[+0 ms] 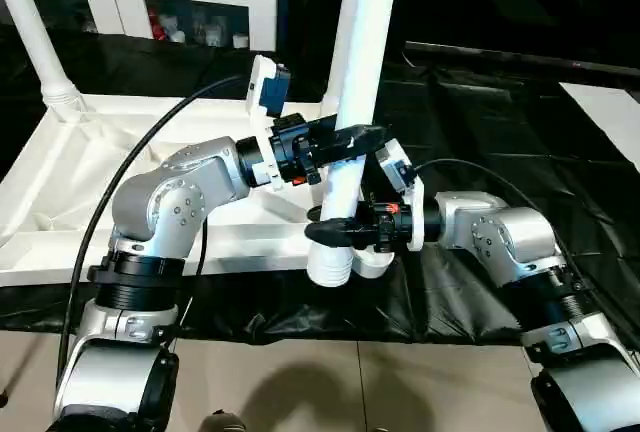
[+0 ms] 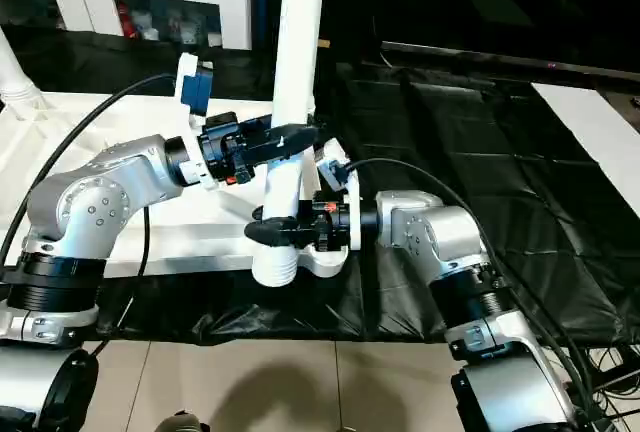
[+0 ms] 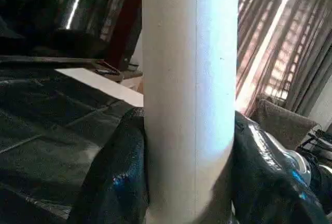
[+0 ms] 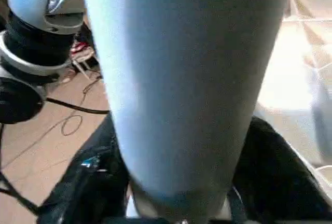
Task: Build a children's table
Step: Insert table leg to table base
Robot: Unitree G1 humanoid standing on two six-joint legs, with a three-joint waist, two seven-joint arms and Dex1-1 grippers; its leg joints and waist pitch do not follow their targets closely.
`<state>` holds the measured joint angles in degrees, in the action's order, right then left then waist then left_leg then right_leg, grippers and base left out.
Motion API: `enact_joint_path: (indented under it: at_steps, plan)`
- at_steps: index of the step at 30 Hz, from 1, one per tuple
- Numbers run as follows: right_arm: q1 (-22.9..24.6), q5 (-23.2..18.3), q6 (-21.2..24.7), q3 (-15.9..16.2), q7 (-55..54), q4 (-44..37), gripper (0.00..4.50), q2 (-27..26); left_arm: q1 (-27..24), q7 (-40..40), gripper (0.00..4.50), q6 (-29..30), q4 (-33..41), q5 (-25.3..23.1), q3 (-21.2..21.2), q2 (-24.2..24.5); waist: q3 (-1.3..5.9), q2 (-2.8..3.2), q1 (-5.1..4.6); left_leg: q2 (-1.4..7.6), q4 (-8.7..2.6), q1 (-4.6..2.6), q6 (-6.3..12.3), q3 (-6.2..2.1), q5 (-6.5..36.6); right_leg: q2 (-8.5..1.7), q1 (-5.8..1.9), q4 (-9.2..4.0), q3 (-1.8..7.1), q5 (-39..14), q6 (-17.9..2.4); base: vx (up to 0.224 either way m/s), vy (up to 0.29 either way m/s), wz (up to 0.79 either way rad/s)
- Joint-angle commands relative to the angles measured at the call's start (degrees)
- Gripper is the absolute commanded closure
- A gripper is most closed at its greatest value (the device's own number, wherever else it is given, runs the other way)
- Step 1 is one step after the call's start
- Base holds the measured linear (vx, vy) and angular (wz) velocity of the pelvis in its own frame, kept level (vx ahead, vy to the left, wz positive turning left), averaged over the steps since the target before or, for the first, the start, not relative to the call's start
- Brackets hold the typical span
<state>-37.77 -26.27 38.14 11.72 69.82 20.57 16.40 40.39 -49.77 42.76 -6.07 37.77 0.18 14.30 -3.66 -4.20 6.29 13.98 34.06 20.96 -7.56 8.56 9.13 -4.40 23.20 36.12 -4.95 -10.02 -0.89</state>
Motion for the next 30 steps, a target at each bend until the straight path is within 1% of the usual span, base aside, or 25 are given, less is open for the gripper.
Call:
enact_joint_path:
  at_steps: [1,5,7,11,12,13,17,22,24,25,26,27,28,29,30]
  plan:
    - [0.1,0.6,-0.3,-0.2,-0.3,0.5,1.85,0.4,1.2,-0.2,2.67,0.5,1.1,0.7,0.0,-0.5,4.56,0.7,-0.2,-0.94,-3.67,-0.32,-1.16,1.44,10.2,-2.52,-3.51,-4.03,2.37,-10.6,-9.8,0.0,0.0,0.0]
    - [0.0,0.3,0.1,-0.4,0.2,0.6,1.85,0.4,1.2,-0.2,2.67,0.6,1.3,0.7,-0.2,-0.3,4.52,0.65,-0.19,-0.95,-3.67,-0.33,-1.08,1.45,10.4,-2.55,-3.5,-4.08,2.37,-11.3,-9.6,0.0,0.0,0.0]
    - [0.0,0.2,0.2,-0.4,0.4,0.5,2.12,0.4,1.2,-0.3,2.67,0.6,1.3,0.8,-0.2,-0.3,4.52,0.65,-0.19,-0.95,-3.66,-0.32,-1.06,1.47,10.3,-2.55,-3.48,-4.12,2.39,-11.4,-9.6,0.0,0.0,0.0]
    - [0.2,0.0,0.4,-0.3,0.9,0.4,2.22,0.6,1.2,-0.3,2.67,0.6,1.3,0.8,-0.2,-0.2,4.53,0.63,-0.22,-0.95,-3.67,-0.25,-1.0,1.44,10.2,-2.51,-3.53,-4.05,2.37,-11.0,-9.5,0.0,0.0,0.0]
    - [0.2,-0.2,0.6,-0.3,1.1,0.3,2.39,0.6,1.2,-0.3,2.67,0.7,1.3,0.8,-0.2,-0.2,4.56,0.8,-0.18,-0.92,-3.67,-0.31,-1.05,1.41,10.1,-2.56,-3.5,-4.04,2.37,-10.9,-9.6,0.0,0.0,0.0]
    - [0.3,-0.3,0.8,-0.2,1.3,0.0,2.47,0.7,1.3,-0.3,2.67,0.7,1.2,0.8,-0.1,-0.2,4.57,0.76,-0.21,-0.95,-3.66,-0.31,-1.04,1.44,10.2,-2.5,-3.49,-4.03,2.37,-10.5,-9.8,0.0,0.0,0.0]
    - [0.4,-0.4,0.8,-0.2,1.3,-0.1,2.55,0.6,1.5,-0.2,2.67,0.8,1.1,0.8,0.1,-0.1,4.58,0.77,-0.2,-0.96,-3.65,-0.31,-1.06,1.43,10.1,-2.51,-3.54,-4.0,2.37,-10.3,-10.0,0.0,0.0,0.0]
    - [0.6,-0.2,0.5,-1.1,-0.4,0.6,2.57,-0.2,1.5,-0.1,2.67,0.6,1.0,0.9,0.3,-0.2,4.55,0.85,-0.23,-0.93,-3.7,-0.35,-1.22,1.4,10.3,-2.52,-3.48,-3.98,2.36,-10.2,-10.1,0.0,0.0,0.0]
    - [0.7,-0.5,0.1,-1.5,-0.2,0.4,2.57,-0.4,1.6,0.5,2.67,-0.1,0.7,0.5,0.5,-0.4,4.59,0.83,-0.24,-0.94,-3.67,-0.36,-1.23,1.41,10.5,-2.53,-3.53,-4.0,2.35,-10.4,-10.1,0.0,0.0,0.0]
    - [0.9,-0.9,0.3,-2.1,-0.5,-0.1,2.57,-0.6,1.9,2.7,2.67,-1.0,-0.2,-0.5,1.1,-1.1,4.57,0.79,-0.24,-0.9,-3.68,-0.39,-1.21,1.41,10.4,-2.5,-3.49,-3.97,2.38,-10.1,-10.1,0.0,0.0,0.0]
    - [1.0,-1.1,0.2,-2.3,-0.6,-0.4,2.59,-0.7,2.3,2.9,2.11,-1.3,-0.8,0.3,2.0,-1.7,4.58,0.83,-0.21,-0.89,-3.66,-0.41,-1.19,1.42,10.4,-2.51,-3.48,-3.96,2.38,-10.0,-10.2,0.0,0.0,0.0]
    - [1.0,-1.4,0.1,-2.8,-1.0,-0.5,2.59,-0.9,2.5,2.6,2.11,-1.2,-1.1,1.2,2.7,-2.1,4.56,0.72,-0.13,-0.99,-3.61,-0.35,-1.1,1.49,10.3,-2.52,-3.5,-4.08,2.39,-10.2,-10.1,0.0,0.0,0.0]
    - [1.0,-1.6,0.1,-3.2,-1.4,-0.6,2.59,-1.1,2.7,2.2,1.97,-1.2,-1.1,2.1,3.3,-2.4,4.6,0.71,-0.05,-1.02,-3.62,-0.32,-1.07,1.46,10.3,-2.55,-3.57,-4.06,2.38,-10.5,-10.0,0.0,0.0,0.0]
    - [1.1,-1.8,-0.4,-3.7,-1.7,-0.7,2.59,-1.3,3.0,2.0,1.97,-1.5,-0.9,3.2,4.2,-3.1,4.58,0.7,-0.07,-1.05,-3.62,-0.27,-1.1,1.48,10.1,-2.57,-3.56,-4.08,2.39,-10.6,-10.1,0.0,0.0,0.0]
    - [1.5,-2.1,-1.6,-4.5,-2.2,-0.9,2.6,-1.8,3.5,2.7,1.83,-3.6,-0.7,4.1,5.8,-4.5,4.67,0.61,-0.03,-1.02,-3.53,-0.19,-1.05,1.46,9.9,-2.65,-3.64,-4.01,2.36,-9.9,-10.3,0.0,0.0,0.0]
